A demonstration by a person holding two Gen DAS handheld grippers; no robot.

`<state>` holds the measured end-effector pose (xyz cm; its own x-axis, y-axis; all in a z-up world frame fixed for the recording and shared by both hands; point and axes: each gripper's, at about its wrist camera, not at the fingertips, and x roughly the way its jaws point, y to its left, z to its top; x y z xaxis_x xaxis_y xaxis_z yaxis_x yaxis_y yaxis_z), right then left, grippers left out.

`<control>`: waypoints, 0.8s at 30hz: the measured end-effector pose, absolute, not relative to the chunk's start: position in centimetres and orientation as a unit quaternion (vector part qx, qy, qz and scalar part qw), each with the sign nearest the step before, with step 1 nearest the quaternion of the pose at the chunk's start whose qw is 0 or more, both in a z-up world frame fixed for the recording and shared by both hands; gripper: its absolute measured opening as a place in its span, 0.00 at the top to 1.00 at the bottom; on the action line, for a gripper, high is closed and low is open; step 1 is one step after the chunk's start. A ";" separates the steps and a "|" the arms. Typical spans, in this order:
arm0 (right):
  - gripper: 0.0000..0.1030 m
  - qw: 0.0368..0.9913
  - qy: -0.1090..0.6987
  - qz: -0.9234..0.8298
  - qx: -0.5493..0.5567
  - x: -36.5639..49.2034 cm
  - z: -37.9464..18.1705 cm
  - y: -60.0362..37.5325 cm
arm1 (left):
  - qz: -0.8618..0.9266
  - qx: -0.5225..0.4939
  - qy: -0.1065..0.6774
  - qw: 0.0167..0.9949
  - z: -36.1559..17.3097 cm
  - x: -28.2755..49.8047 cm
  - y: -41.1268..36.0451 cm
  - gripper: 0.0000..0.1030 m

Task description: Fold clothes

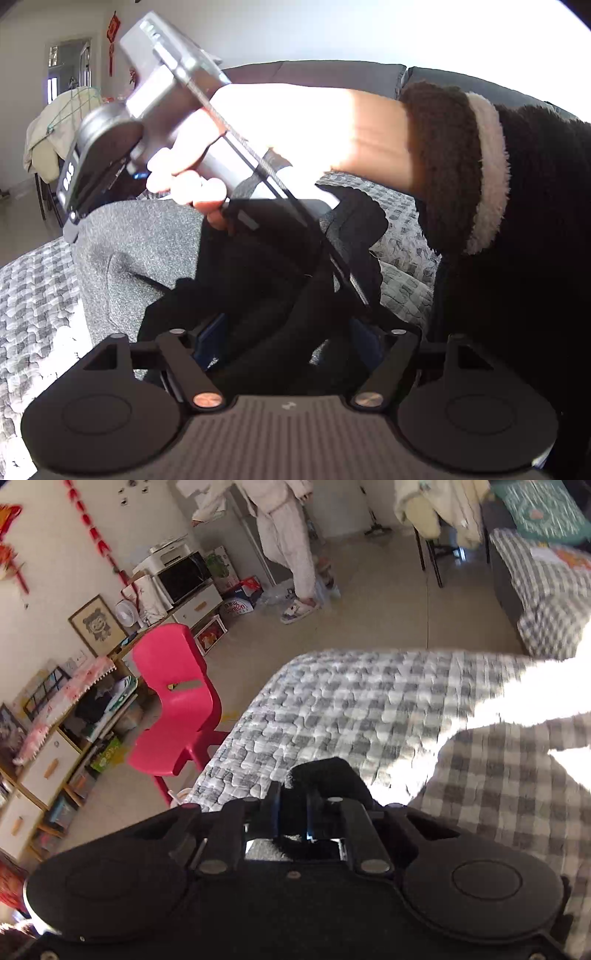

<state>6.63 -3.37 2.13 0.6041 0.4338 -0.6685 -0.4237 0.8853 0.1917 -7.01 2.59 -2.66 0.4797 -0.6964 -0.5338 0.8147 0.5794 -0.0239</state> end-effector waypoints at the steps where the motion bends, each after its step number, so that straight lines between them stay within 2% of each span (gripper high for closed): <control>1: 0.85 0.891 0.398 0.218 -0.015 7.5 -0.2 -3.0 | -0.444 0.121 0.253 0.851 -2.7 -6.6 2.4 0.29; 4: 0.79 0.891 0.402 0.211 0.033 7.9 -1.2 -3.9 | -0.453 0.114 0.260 0.845 -2.2 -5.4 2.8 0.28; 6: 0.76 0.903 0.379 0.202 0.034 6.6 0.8 -4.4 | -0.468 0.078 0.273 0.837 -1.1 -4.2 4.4 0.28; 8: 0.63 0.913 0.355 0.197 0.036 5.1 2.6 -5.3 | -0.466 0.036 0.281 0.838 -0.2 -3.0 6.4 0.24; 9: 0.62 0.918 0.342 0.195 0.038 4.3 3.5 -5.9 | -0.451 0.014 0.282 0.847 0.2 -2.2 7.6 0.22; 16: 0.61 0.925 0.321 0.200 0.045 -2.4 6.1 -9.9 | -0.335 -0.063 0.306 0.889 0.9 3.4 11.2 0.24; 20: 0.61 0.919 0.320 0.229 0.021 -6.2 6.9 -10.5 | -0.353 -0.019 0.290 0.889 1.7 2.7 9.3 0.26; 24: 0.62 0.915 0.327 0.236 -0.021 -9.8 6.3 -10.8 | -0.359 0.041 0.335 0.870 -0.9 -0.1 7.0 0.26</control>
<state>-9.81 -10.84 6.31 0.6740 0.4180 -0.6091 -0.4461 0.8875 0.1155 -0.14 7.03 -0.92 0.5183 -0.5965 -0.6128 0.6520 0.7394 -0.1682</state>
